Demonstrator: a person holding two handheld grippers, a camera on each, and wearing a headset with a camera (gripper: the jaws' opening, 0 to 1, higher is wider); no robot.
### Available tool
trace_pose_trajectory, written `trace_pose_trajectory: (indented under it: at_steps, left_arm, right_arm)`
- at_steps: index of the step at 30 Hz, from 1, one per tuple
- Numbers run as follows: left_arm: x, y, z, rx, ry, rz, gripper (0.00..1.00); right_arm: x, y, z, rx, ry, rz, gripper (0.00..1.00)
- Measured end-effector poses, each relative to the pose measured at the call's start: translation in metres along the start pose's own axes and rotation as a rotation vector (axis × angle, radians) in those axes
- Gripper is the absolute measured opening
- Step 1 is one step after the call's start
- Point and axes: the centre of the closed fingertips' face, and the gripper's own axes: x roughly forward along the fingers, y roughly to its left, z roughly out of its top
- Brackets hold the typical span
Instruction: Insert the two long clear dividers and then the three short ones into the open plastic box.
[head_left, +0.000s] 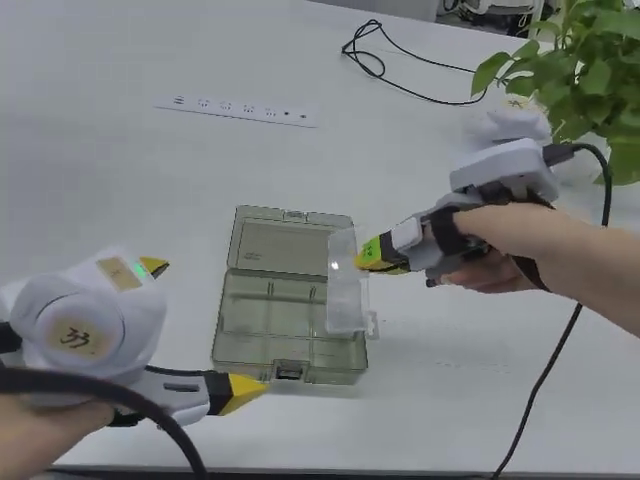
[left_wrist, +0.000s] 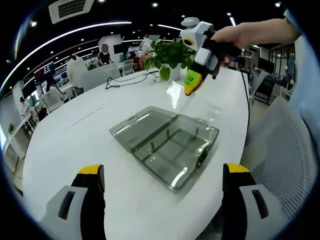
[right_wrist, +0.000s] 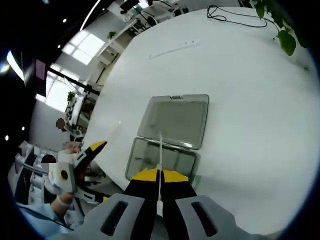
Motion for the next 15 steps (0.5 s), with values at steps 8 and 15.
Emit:
trace_pose_trajectory:
  at_steps: [8, 15]
  left_arm:
    - [-0.005, 0.004, -0.012, 0.008, 0.030, 0.042, 0.98]
    - [-0.012, 0.008, -0.022, -0.005, 0.049, 0.087, 0.96]
  right_arm:
    - [0.008, -0.004, 0.001, 0.043, 0.092, -0.049, 0.02]
    - [0.013, -0.014, -0.001, 0.141, 0.132, -0.082, 0.02]
